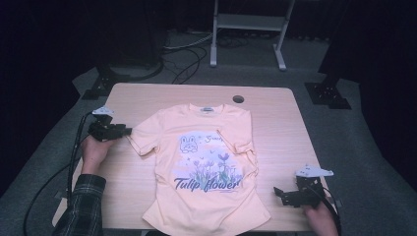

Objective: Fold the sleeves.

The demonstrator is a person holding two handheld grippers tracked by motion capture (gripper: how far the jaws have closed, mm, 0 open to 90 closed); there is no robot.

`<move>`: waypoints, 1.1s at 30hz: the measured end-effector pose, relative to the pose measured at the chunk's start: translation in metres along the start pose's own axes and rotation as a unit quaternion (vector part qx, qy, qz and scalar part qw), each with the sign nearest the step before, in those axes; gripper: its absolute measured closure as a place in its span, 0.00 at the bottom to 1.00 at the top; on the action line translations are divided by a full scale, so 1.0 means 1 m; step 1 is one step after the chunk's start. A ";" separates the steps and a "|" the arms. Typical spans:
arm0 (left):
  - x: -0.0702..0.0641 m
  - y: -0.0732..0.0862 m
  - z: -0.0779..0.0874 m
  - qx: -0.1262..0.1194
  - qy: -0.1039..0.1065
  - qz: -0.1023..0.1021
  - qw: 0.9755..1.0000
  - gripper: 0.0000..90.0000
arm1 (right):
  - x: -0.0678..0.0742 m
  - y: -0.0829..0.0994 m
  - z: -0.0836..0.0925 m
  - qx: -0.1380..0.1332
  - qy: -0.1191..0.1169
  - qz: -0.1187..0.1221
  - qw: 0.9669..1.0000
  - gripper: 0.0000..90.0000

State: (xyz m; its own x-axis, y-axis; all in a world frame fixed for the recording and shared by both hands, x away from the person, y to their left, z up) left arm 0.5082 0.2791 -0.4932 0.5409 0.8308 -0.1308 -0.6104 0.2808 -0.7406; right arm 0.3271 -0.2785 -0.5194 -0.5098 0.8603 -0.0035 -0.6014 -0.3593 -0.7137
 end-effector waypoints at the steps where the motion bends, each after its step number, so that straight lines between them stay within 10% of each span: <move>1: 0.000 0.001 -0.001 0.002 0.003 0.002 1.000 0.68 | 0.000 0.000 0.000 0.000 0.000 0.000 1.000 0.00; 13: -0.002 0.004 -0.002 0.008 0.025 0.036 0.999 0.96 | 0.001 0.000 0.000 0.000 -0.003 0.003 1.000 0.00; 33: -0.018 -0.016 0.010 -0.020 0.019 0.026 0.999 0.98 | 0.001 0.000 0.000 0.000 -0.003 0.004 1.000 0.00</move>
State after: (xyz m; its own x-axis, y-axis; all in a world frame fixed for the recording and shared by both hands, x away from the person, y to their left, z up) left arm 0.5026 0.2645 -0.4725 0.5307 0.8248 -0.1951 -0.6157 0.2170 -0.7575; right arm 0.3266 -0.2777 -0.5194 -0.5179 0.8555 -0.0041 -0.5976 -0.3652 -0.7138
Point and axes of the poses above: each handheld gripper's, and its own axes: z roughly backward along the jaws, y roughly out of its underside, x roughly to its left, the point moved 10 cm from there along -z, roughly forward along the jaws, and after that the axes turned 1 degree about z, right-handed, at the moved point
